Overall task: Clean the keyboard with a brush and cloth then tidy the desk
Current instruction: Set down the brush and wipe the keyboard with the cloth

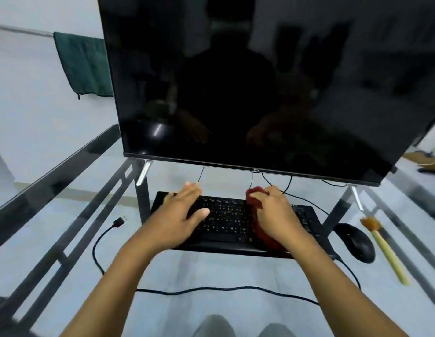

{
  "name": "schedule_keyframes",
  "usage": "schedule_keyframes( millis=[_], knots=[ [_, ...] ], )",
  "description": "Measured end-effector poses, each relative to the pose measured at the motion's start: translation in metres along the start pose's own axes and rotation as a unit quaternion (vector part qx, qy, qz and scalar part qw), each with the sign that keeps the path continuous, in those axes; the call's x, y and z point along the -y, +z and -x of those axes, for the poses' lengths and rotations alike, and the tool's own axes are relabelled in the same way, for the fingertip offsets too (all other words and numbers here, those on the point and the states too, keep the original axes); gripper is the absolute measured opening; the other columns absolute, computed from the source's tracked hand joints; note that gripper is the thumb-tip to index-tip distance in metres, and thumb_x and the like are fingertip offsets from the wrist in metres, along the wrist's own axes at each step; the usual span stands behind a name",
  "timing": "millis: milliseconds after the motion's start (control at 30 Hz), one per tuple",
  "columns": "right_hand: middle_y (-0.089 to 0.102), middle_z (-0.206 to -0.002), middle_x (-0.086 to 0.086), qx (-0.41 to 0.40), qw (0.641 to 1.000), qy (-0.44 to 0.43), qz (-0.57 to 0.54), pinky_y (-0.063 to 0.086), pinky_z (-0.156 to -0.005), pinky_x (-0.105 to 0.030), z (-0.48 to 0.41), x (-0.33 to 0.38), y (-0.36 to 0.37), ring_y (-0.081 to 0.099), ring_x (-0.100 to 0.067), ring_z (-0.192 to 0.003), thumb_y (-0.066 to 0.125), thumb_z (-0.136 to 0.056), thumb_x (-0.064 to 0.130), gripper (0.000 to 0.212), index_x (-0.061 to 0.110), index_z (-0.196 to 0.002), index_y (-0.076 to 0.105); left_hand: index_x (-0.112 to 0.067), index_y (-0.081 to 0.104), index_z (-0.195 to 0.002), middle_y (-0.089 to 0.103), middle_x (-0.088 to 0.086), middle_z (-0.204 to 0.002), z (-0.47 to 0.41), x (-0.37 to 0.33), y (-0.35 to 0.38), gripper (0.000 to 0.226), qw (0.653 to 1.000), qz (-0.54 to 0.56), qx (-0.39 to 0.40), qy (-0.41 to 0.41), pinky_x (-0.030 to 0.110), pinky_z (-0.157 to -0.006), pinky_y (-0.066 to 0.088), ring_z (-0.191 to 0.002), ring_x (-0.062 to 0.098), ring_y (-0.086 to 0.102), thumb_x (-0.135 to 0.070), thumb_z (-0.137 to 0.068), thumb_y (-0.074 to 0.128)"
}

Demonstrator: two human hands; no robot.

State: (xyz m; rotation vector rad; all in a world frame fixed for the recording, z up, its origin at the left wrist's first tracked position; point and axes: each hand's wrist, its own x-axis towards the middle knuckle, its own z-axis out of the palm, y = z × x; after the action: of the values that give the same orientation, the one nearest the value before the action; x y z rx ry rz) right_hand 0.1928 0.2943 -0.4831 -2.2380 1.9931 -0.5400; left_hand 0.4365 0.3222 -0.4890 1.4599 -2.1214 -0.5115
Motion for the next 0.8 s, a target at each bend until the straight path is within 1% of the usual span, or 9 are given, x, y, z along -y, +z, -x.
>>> schedule_keyframes(
  millis=[33, 133, 200, 367, 433, 500, 600, 700, 800],
  knots=[
    [0.047, -0.123, -0.005, -0.007, 1.000, 0.003, -0.011, 0.039, -0.105, -0.036, 0.004, 0.001, 0.000, 0.044, -0.029, -0.118, 0.047, -0.091, 0.008, 0.043, 0.021, -0.130, 0.058, -0.020, 0.025, -0.151, 0.013, -0.008, -0.160, -0.004, -0.007, 0.010, 0.058, 0.999, -0.030, 0.014, 0.017, 0.035, -0.121, 0.000, -0.146, 0.001, 0.000, -0.043, -0.099, 0.038],
    [0.045, -0.124, -0.003, 0.036, 0.991, -0.124, -0.031, 0.039, -0.104, -0.034, 0.029, 0.020, 0.007, 0.043, -0.025, -0.115, 0.052, -0.085, 0.007, 0.046, 0.023, -0.128, 0.059, -0.019, 0.020, -0.151, 0.014, -0.004, -0.161, -0.012, -0.028, 0.034, 0.054, 0.993, -0.106, 0.040, 0.045, 0.036, -0.120, -0.006, -0.147, 0.004, 0.000, -0.036, -0.101, 0.028],
    [0.045, -0.125, -0.001, 0.048, 0.987, -0.151, -0.025, 0.040, -0.103, -0.035, 0.032, 0.016, 0.007, 0.043, -0.024, -0.115, 0.053, -0.085, 0.009, 0.048, 0.027, -0.129, 0.058, -0.017, 0.018, -0.152, 0.015, -0.002, -0.161, -0.015, -0.037, 0.043, 0.055, 0.989, -0.132, 0.048, 0.044, 0.037, -0.119, -0.005, -0.148, 0.008, 0.002, -0.037, -0.101, 0.026],
    [0.043, -0.131, -0.007, -0.028, 0.999, 0.043, 0.007, 0.040, -0.105, -0.040, 0.013, -0.030, -0.008, 0.038, -0.030, -0.124, 0.048, -0.090, 0.007, 0.045, 0.022, -0.131, 0.057, -0.018, 0.012, -0.153, 0.006, -0.005, -0.162, -0.010, -0.033, 0.048, 0.070, 0.979, -0.186, 0.072, 0.036, 0.039, -0.121, -0.003, -0.147, 0.007, -0.004, -0.057, -0.095, 0.013],
    [0.041, -0.134, -0.007, -0.037, 0.998, 0.055, 0.002, 0.036, -0.106, -0.038, 0.020, -0.026, -0.007, 0.036, -0.028, -0.125, 0.048, -0.092, 0.010, 0.044, 0.020, -0.134, 0.054, -0.018, 0.012, -0.153, 0.004, -0.005, -0.162, -0.010, -0.032, 0.048, 0.067, 0.978, -0.189, 0.078, 0.034, 0.039, -0.121, -0.003, -0.147, 0.007, -0.005, -0.055, -0.097, 0.016],
    [0.042, -0.133, -0.001, -0.020, 0.999, -0.028, -0.006, 0.035, -0.106, -0.033, 0.034, -0.015, -0.004, 0.037, -0.023, -0.123, 0.050, -0.092, 0.012, 0.044, 0.024, -0.133, 0.055, -0.019, 0.012, -0.153, 0.003, -0.005, -0.162, -0.012, -0.032, 0.049, 0.064, 0.979, -0.186, 0.076, 0.034, 0.039, -0.121, -0.003, -0.147, 0.007, -0.005, -0.052, -0.099, 0.020],
    [0.046, -0.130, 0.006, 0.016, 0.992, -0.122, -0.009, 0.039, -0.103, -0.031, 0.045, -0.018, -0.006, 0.041, -0.018, -0.118, 0.052, -0.090, 0.009, 0.046, 0.033, -0.129, 0.058, -0.020, 0.013, -0.153, 0.005, -0.005, -0.162, -0.012, -0.031, 0.050, 0.077, 0.980, -0.184, 0.069, 0.042, 0.037, -0.120, -0.003, -0.147, 0.006, -0.004, -0.063, -0.090, 0.007],
    [0.049, -0.128, -0.001, -0.032, 0.999, 0.012, -0.001, 0.038, -0.105, -0.036, 0.028, -0.056, -0.015, 0.044, -0.027, -0.120, 0.050, -0.089, 0.006, 0.044, 0.028, -0.125, 0.063, -0.024, 0.015, -0.153, 0.006, -0.007, -0.161, -0.011, -0.029, 0.049, 0.084, 0.980, -0.179, 0.068, 0.045, 0.034, -0.119, -0.004, -0.147, 0.005, -0.002, -0.068, -0.083, 0.002],
    [0.049, -0.126, -0.008, -0.061, 0.995, 0.084, -0.006, 0.043, -0.101, -0.040, 0.027, -0.064, -0.018, 0.047, -0.034, -0.118, 0.050, -0.091, 0.008, 0.038, 0.021, -0.124, 0.064, -0.025, 0.015, -0.153, 0.006, -0.006, -0.162, -0.011, -0.033, 0.049, 0.062, 0.981, -0.176, 0.068, 0.044, 0.034, -0.119, -0.004, -0.147, 0.006, -0.003, -0.053, -0.098, 0.017]
  ],
)
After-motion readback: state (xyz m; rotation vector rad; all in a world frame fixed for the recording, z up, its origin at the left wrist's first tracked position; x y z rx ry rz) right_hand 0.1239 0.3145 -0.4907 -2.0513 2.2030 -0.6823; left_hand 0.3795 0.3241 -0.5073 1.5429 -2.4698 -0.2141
